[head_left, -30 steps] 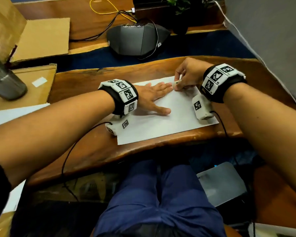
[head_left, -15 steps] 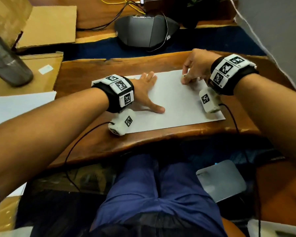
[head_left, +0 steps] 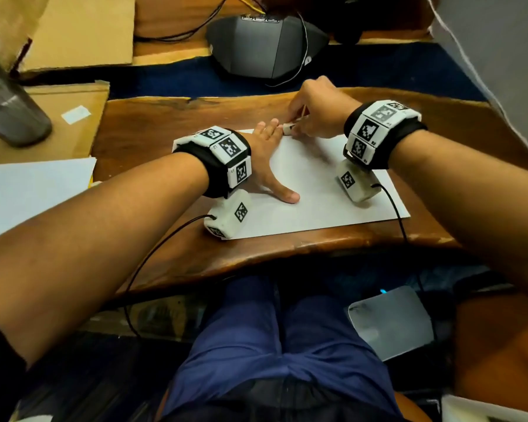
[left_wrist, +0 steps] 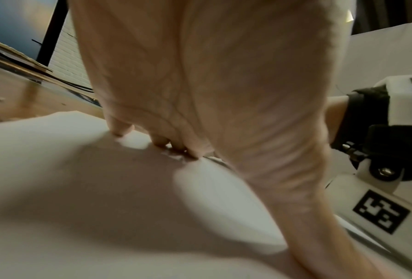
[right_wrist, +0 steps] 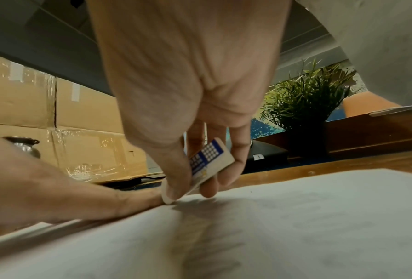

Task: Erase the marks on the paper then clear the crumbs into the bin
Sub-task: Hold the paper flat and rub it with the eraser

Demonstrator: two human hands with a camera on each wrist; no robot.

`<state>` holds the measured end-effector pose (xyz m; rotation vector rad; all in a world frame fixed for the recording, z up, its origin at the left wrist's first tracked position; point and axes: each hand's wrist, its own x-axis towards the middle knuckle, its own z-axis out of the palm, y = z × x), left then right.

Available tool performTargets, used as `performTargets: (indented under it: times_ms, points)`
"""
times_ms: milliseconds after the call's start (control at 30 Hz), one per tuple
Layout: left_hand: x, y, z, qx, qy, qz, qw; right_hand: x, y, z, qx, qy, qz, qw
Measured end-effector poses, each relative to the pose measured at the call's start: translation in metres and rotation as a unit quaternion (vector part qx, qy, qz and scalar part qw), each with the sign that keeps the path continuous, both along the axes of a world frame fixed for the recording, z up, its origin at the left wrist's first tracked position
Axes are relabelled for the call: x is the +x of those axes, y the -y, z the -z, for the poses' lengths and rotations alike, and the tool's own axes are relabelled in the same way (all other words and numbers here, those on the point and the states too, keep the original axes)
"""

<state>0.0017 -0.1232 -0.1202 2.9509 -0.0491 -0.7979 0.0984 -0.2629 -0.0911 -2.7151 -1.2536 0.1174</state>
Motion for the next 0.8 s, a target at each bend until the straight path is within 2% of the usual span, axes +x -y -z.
performTargets:
  times_ms: [133,300,400,467,567,700,733,800]
  points:
    - [0.001,0.002,-0.002,0.009,-0.003,0.002,1.0,-0.009,0.006,-0.002,-0.019,0.022,-0.042,0.999]
    - [-0.002,0.002,-0.006,0.01,-0.004,-0.005,1.0,-0.02,0.015,-0.022,-0.13,-0.042,-0.084,0.987]
    - [-0.003,0.004,-0.007,0.011,-0.004,-0.001,1.0,-0.008,0.002,-0.019,-0.029,-0.018,-0.029,0.999]
    - [-0.005,0.004,-0.008,0.011,-0.001,-0.006,1.0,-0.005,-0.003,-0.011,0.004,-0.002,-0.011,1.0]
    - [-0.005,0.004,-0.008,0.014,0.001,-0.008,1.0,-0.012,0.007,-0.003,-0.019,-0.008,-0.033,0.999]
    - [-0.007,0.006,-0.011,0.023,-0.002,-0.02,1.0,-0.019,0.023,-0.021,-0.146,-0.123,-0.048,0.98]
    - [-0.008,0.007,-0.011,0.026,-0.002,-0.018,0.999,-0.016,0.019,-0.023,-0.143,-0.118,-0.051,0.981]
    - [-0.007,0.007,-0.012,0.024,-0.005,-0.015,1.0,-0.004,0.005,-0.018,-0.076,-0.058,-0.042,0.995]
